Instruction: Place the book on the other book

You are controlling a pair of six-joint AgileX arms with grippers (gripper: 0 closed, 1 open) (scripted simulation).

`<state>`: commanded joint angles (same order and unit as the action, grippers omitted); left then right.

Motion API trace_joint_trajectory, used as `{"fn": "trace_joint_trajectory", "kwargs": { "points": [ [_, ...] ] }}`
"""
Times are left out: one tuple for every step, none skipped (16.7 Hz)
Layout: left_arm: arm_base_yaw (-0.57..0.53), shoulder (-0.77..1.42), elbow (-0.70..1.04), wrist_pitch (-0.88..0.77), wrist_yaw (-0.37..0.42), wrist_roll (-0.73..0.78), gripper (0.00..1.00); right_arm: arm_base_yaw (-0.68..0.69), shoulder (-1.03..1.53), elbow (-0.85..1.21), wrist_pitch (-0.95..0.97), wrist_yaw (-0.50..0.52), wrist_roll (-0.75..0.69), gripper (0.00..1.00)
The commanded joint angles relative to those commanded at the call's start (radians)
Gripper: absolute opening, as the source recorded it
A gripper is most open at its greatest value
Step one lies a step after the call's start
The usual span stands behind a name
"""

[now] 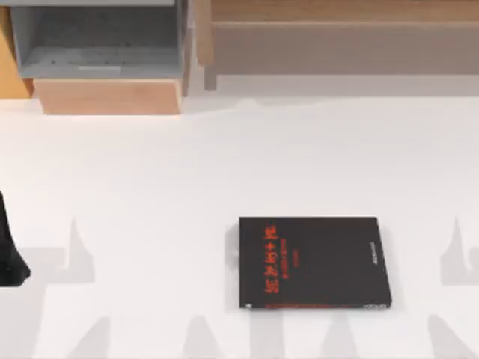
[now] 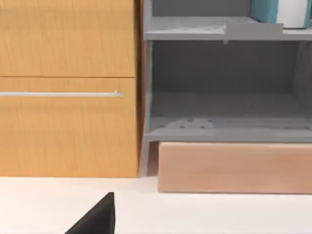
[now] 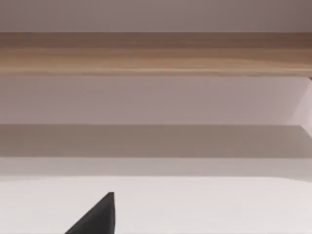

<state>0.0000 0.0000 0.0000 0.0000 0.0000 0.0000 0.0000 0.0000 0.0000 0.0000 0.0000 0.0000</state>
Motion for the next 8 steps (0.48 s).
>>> {"fn": "trace_joint_trajectory", "kwargs": {
  "points": [
    [0.000,0.000,0.000,0.000,0.000,0.000,1.00,0.000,0.000,0.000,0.000,0.000,0.000,1.00],
    [0.000,0.000,0.000,0.000,0.000,0.000,1.00,0.000,0.000,0.000,0.000,0.000,0.000,1.00],
    [-0.002,0.010,0.009,0.004,-0.002,0.000,1.00,0.000,0.000,0.000,0.000,0.000,0.000,1.00],
    [-0.006,0.031,0.026,0.013,-0.006,-0.001,1.00,0.000,0.000,0.000,0.000,0.000,0.000,1.00],
    [-0.012,0.062,0.053,0.025,-0.012,-0.003,1.00,0.000,0.000,0.000,0.000,0.000,0.000,1.00],
    [-0.019,0.104,0.086,0.041,-0.020,-0.005,1.00,0.000,0.000,0.000,0.000,0.000,0.000,1.00],
    [-0.028,0.157,0.127,0.061,-0.029,-0.007,1.00,0.000,0.000,0.000,0.000,0.000,0.000,1.00],
    [-0.038,0.220,0.173,0.083,-0.040,-0.009,1.00,0.000,0.000,0.000,0.000,0.000,0.000,1.00]
  ]
}}
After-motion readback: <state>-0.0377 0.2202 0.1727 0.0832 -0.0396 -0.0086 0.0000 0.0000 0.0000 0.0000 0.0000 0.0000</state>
